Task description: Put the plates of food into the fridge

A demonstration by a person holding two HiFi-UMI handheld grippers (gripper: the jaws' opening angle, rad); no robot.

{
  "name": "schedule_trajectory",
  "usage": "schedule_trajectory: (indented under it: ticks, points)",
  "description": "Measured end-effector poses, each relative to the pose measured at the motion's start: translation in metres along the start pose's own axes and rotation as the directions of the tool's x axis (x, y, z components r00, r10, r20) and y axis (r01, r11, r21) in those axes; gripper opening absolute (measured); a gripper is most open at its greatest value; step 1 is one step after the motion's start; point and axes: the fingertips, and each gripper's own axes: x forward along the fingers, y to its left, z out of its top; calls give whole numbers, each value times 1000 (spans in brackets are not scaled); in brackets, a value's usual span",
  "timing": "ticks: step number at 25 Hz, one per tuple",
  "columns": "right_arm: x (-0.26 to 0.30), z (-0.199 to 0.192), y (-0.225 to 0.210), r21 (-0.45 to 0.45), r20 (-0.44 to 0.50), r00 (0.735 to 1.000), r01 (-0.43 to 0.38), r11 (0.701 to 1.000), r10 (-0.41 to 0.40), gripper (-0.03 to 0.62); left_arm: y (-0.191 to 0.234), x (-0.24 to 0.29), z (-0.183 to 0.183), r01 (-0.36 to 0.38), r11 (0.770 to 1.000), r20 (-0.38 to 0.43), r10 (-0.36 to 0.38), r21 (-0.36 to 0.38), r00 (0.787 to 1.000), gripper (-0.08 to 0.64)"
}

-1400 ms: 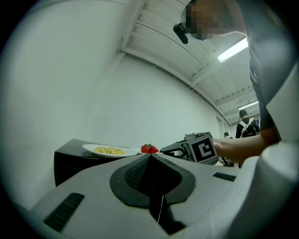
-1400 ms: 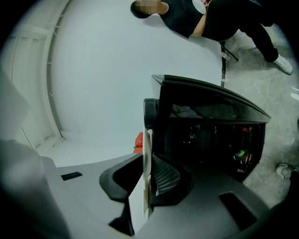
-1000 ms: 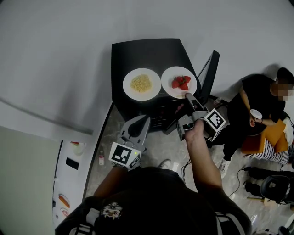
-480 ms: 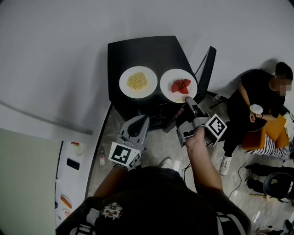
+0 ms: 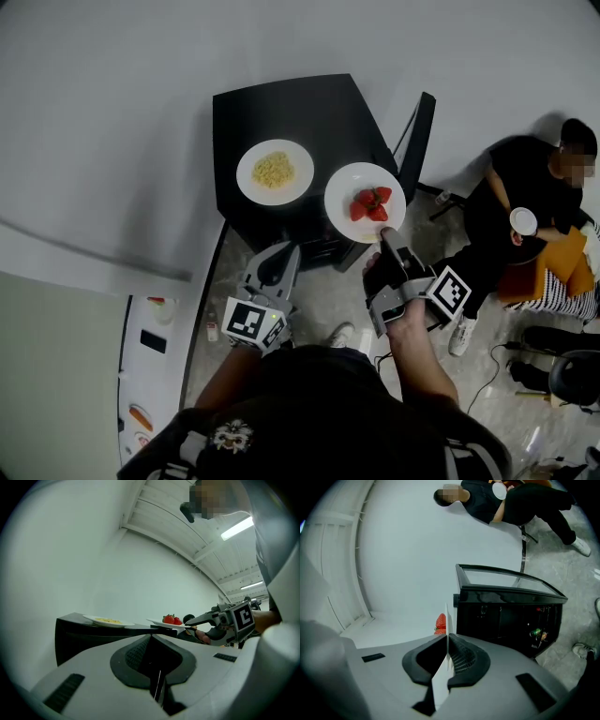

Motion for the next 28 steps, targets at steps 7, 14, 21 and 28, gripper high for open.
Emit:
schedule_trajectory:
  ticks: [7, 14, 21, 28]
  points:
    - [-24, -14, -28, -6, -31, 998, 57, 998, -57, 35, 4, 1, -9, -8, 1000, -17, 7, -8, 1000, 23]
    - [-28, -39, -57, -24, -87, 992, 85, 996, -87, 35, 13, -11, -16, -77, 997, -29, 77, 14, 997, 23]
    - [-11, -54, -92, -40, -105, 989, 95, 995, -99, 34, 33, -31, -26, -154, 988, -52, 154, -6, 987, 23]
    - [34, -59, -131, -74, -127, 984, 117, 990, -126, 34, 62, -42, -40, -221, 975, -85, 218, -25, 972, 23]
